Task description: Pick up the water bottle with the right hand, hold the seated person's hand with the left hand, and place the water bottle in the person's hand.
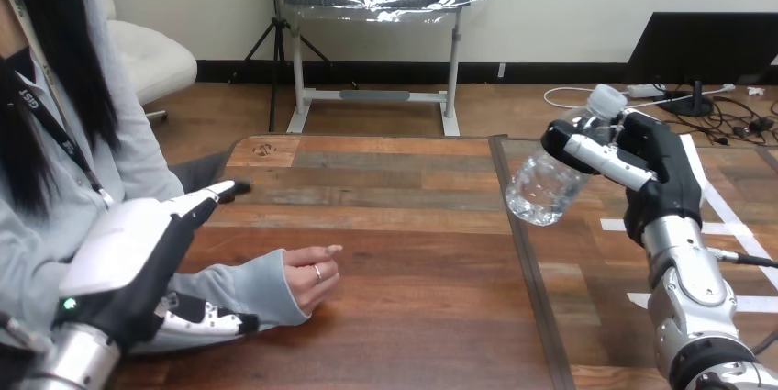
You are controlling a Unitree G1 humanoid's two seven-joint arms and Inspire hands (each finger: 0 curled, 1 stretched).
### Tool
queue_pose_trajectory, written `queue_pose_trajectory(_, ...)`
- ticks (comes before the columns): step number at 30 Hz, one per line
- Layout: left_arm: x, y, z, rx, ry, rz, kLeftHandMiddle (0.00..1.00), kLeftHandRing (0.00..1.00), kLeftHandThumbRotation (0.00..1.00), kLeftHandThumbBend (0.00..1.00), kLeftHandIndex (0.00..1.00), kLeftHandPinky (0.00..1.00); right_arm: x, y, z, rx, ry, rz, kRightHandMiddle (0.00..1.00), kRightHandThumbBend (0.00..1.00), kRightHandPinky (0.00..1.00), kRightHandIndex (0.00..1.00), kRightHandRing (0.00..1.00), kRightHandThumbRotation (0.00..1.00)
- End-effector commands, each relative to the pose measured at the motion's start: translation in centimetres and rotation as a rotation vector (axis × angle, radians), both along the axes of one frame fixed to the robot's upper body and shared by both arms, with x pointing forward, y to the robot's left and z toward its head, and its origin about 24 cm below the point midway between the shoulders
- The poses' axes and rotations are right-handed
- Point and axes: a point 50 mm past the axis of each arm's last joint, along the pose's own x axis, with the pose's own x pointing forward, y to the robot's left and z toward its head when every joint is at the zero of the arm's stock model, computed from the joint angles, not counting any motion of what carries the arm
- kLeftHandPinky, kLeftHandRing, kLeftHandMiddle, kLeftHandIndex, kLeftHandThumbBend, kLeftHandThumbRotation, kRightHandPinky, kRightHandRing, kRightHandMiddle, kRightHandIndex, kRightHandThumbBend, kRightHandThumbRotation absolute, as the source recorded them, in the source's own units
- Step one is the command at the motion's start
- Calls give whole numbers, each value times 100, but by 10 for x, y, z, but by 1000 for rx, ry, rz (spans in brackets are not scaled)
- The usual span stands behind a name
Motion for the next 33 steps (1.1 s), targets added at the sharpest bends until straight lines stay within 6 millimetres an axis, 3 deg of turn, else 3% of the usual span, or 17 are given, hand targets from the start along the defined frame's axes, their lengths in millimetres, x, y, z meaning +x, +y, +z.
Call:
queue_pose_trajectory(1, 21, -3, 24, 80, -74, -65, 82, 82, 15, 100, 82, 78, 18, 7, 41, -24, -186, 30, 39, 70, 28, 38, 29, 0)
queue_pose_trajectory(21, 40, 11, 11, 269, 29, -105, 79, 78, 21, 100, 80, 74, 18, 10, 45, -31, -218, 65, 37, 73, 29, 39, 28, 0)
queue_pose_trajectory(33, 52, 17, 1, 285, 92, -123, 79, 77, 25, 100, 80, 73, 18, 10, 48, -31, -245, 79, 36, 73, 27, 38, 26, 0)
